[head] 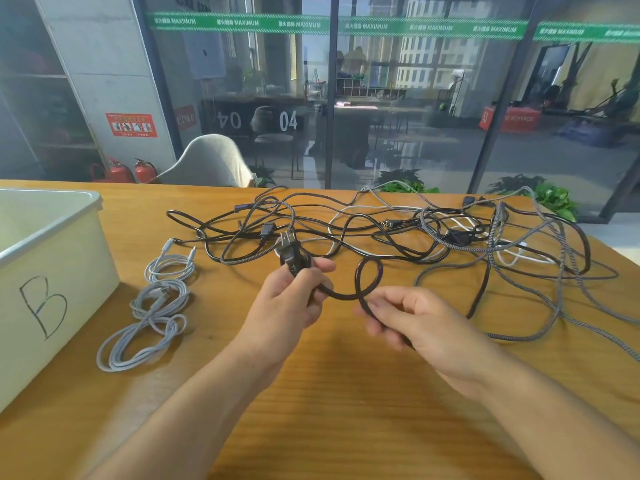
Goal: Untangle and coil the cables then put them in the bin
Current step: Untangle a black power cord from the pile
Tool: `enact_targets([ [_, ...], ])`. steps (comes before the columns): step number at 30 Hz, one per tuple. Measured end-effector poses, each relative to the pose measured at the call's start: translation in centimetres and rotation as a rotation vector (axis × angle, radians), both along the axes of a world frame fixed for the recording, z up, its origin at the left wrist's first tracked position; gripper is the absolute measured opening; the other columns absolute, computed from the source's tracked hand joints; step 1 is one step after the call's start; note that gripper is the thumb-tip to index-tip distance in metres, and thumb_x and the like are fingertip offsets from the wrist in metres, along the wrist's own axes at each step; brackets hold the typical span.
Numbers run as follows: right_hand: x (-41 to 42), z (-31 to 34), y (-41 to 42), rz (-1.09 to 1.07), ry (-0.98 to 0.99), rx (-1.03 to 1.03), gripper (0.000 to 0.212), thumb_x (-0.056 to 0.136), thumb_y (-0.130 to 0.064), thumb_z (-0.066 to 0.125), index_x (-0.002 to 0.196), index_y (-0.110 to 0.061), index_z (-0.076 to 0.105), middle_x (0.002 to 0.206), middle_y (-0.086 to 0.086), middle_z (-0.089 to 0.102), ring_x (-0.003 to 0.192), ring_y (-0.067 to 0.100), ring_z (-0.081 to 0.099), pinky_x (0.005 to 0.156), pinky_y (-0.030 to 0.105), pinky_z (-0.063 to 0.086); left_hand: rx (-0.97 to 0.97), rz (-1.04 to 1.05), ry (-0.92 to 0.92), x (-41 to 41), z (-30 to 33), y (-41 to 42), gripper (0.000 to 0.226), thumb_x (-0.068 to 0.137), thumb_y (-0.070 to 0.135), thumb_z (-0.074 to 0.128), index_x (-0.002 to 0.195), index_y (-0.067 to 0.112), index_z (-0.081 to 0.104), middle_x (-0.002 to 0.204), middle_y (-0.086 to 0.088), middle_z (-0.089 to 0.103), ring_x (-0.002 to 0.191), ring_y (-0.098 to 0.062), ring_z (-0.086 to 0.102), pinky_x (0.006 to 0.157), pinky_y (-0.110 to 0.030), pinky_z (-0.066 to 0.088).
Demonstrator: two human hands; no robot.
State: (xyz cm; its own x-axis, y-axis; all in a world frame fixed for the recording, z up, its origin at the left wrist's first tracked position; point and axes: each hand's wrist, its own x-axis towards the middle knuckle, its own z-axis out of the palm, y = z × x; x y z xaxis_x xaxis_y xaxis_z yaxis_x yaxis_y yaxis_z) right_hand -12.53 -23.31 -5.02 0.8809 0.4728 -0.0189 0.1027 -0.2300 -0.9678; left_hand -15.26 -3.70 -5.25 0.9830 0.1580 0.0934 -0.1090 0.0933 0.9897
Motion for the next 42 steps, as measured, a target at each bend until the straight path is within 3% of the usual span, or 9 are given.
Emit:
enact_targets([
  [5, 0.2, 0.0, 0.1, -0.02, 0.028, 0.205, 0.017, 0.1, -0.022, 0.062, 0.099, -0.017, 0.078, 0.086, 0.002, 0.066, 0.082, 0.017, 0.047, 0.076, 0.024, 0.04, 0.148, -0.129, 0.026, -0.2, -0.5, -1.1, 0.02, 0.103, 0.005, 0.046, 0.109, 0.006, 0.065, 0.058, 0.01, 0.046, 0.053, -0.01, 0.033, 0.051, -0.018, 0.031],
  [8, 0.3, 0.2, -0.1, 0.019, 0.006, 0.302, 0.015, 0.094, -0.022, 0.064, 0.099, -0.019, 0.078, 0.09, -0.002, 0.073, 0.091, 0.016, 0.058, 0.087, 0.024, 0.046, 0.171, -0.099, 0.038, -0.2, -0.6, -1.3, 0.021, 0.104, 0.005, 0.045, 0.109, 0.008, 0.065, 0.062, 0.009, 0.047, 0.051, -0.007, 0.036, 0.049, -0.015, 0.032],
  [11, 0.3, 0.7, -0.9, 0.118, -0.101, 0.277, 0.015, 0.09, -0.019, 0.07, 0.092, -0.027, 0.082, 0.089, -0.001, 0.074, 0.09, 0.011, 0.068, 0.086, 0.021, 0.052, 0.131, -0.028, 0.043, 0.0, -0.3, -0.4, 0.022, 0.103, 0.006, 0.047, 0.111, 0.01, 0.066, 0.074, -0.001, 0.049, 0.056, -0.008, 0.04, 0.051, -0.015, 0.035],
  [16, 0.1, 1.5, -2.2, 0.472, -0.212, -0.067, 0.014, 0.093, -0.015, 0.076, 0.097, -0.028, 0.08, 0.092, 0.004, 0.076, 0.088, 0.014, 0.066, 0.084, 0.025, 0.05, 0.111, 0.018, -0.036, 0.1, -0.2, 0.3, 0.019, 0.103, 0.011, 0.047, 0.11, 0.01, 0.065, 0.072, 0.001, 0.051, 0.062, -0.013, 0.041, 0.056, -0.022, 0.037],
  [21, -0.2, 1.4, -2.1, 0.588, -0.117, -0.192, 0.007, 0.099, -0.02, 0.071, 0.101, -0.018, 0.077, 0.086, 0.003, 0.074, 0.074, 0.014, 0.059, 0.073, 0.027, 0.049, 0.026, -0.072, -0.118, -0.3, 0.0, 0.0, 0.023, 0.107, 0.013, 0.042, 0.117, 0.002, 0.06, 0.082, -0.01, 0.063, 0.076, -0.023, 0.057, 0.068, -0.031, 0.05],
  [26, -0.3, 0.7, -1.1, 0.672, -0.19, -0.535, 0.023, 0.107, -0.036, 0.058, 0.103, -0.023, 0.077, 0.076, -0.013, 0.068, 0.072, 0.008, 0.058, 0.07, 0.027, 0.045, -0.214, -0.279, -0.082, -1.2, 1.3, -0.4, 0.029, 0.11, 0.016, 0.037, 0.122, 0.002, 0.059, 0.068, -0.006, 0.047, 0.057, -0.021, 0.045, 0.057, -0.03, 0.041],
  [32, 0.8, 0.4, -1.5, 0.357, -0.425, -0.772, 0.023, 0.104, -0.048, 0.055, 0.091, -0.039, 0.071, 0.078, -0.028, 0.066, 0.073, -0.003, 0.059, 0.065, 0.017, 0.037, -0.344, -0.562, -0.034, -1.7, 2.0, 0.2, 0.028, 0.104, 0.029, 0.048, 0.113, 0.01, 0.066, 0.061, 0.006, 0.026, 0.047, -0.008, 0.021, 0.043, -0.022, 0.023],
  [37, 2.5, 0.2, -2.4, -0.071, -0.673, -0.844, 0.041, 0.086, -0.076, 0.046, 0.078, -0.039, 0.062, 0.069, -0.011, 0.062, 0.071, 0.007, 0.055, 0.056, 0.024, 0.03, -0.113, -0.723, 0.096, -1.6, 0.9, -0.5, 0.028, 0.101, 0.033, 0.047, 0.106, 0.013, 0.065, 0.059, 0.007, 0.028, 0.047, -0.006, 0.022, 0.044, -0.02, 0.018],
  [42, 2.5, 1.1, -2.5, -0.283, -1.008, -0.707, 0.051, 0.077, -0.082, 0.052, 0.07, -0.032, 0.06, 0.054, -0.018, 0.04, 0.06, 0.006, 0.046, 0.058, 0.023, 0.031, 0.105, -0.755, 0.124, -1.5, 0.5, -0.6, 0.029, 0.101, 0.033, 0.045, 0.106, 0.012, 0.064, 0.058, 0.007, 0.034, 0.048, -0.008, 0.023, 0.043, -0.017, 0.022],
])
